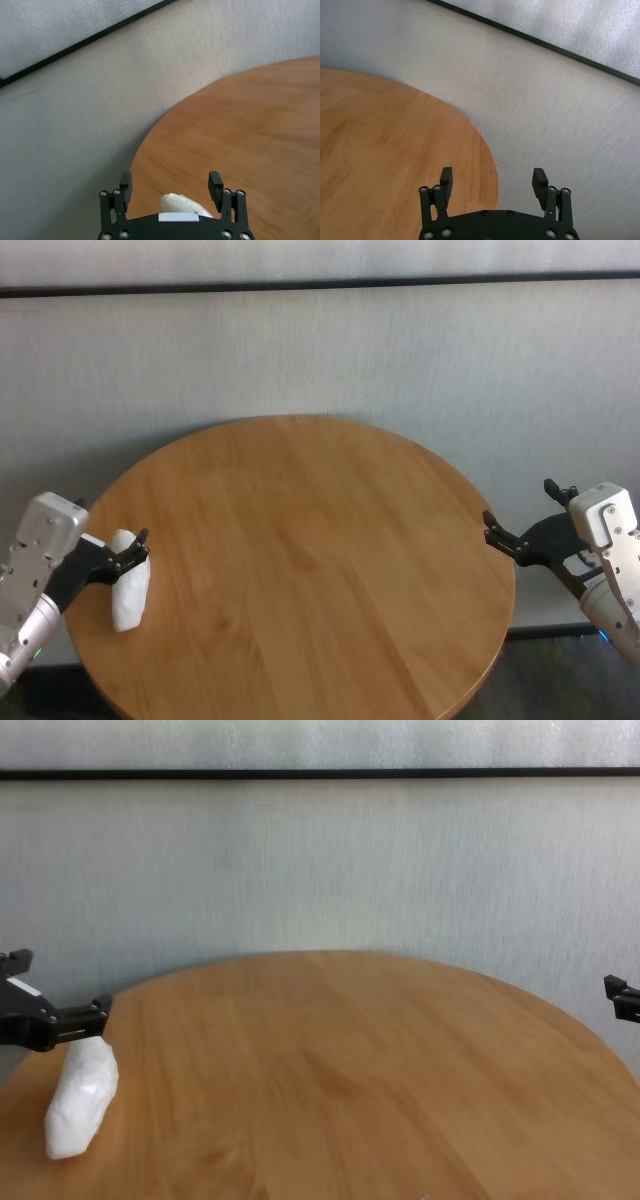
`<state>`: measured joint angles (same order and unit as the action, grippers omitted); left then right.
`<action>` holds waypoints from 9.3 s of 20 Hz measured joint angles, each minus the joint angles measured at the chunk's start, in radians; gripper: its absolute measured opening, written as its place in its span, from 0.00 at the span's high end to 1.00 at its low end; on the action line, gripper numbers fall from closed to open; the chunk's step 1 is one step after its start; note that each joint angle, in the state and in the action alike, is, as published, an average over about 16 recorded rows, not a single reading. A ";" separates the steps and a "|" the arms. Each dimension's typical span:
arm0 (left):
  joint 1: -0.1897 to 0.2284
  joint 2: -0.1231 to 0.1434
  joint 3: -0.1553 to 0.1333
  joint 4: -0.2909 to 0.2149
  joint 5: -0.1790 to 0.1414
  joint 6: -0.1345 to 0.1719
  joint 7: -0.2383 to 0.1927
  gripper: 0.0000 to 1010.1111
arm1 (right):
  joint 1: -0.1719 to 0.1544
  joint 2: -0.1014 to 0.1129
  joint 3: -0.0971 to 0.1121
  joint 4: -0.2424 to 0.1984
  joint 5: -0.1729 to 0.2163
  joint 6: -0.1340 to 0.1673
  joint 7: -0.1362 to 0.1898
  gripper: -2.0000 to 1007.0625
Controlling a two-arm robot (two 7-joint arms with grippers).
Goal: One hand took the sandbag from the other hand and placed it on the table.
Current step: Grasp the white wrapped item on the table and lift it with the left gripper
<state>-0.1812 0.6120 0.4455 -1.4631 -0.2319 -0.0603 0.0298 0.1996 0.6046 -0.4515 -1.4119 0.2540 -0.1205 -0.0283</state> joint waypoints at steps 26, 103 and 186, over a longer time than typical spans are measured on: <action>0.041 -0.092 -0.162 -0.185 -0.226 0.592 -0.006 0.01 | 0.000 0.000 0.000 0.000 0.000 0.000 0.000 0.01; -0.050 -0.297 -0.190 0.014 -0.063 0.706 0.005 0.01 | 0.000 0.000 0.000 0.000 0.000 0.000 0.000 0.01; -0.046 -0.306 -0.189 0.013 -0.006 0.686 0.001 0.59 | 0.000 0.000 0.000 0.000 0.000 0.000 0.000 0.01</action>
<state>-0.2273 0.3064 0.2565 -1.4501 -0.2375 0.6253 0.0305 0.1996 0.6046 -0.4514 -1.4119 0.2540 -0.1205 -0.0283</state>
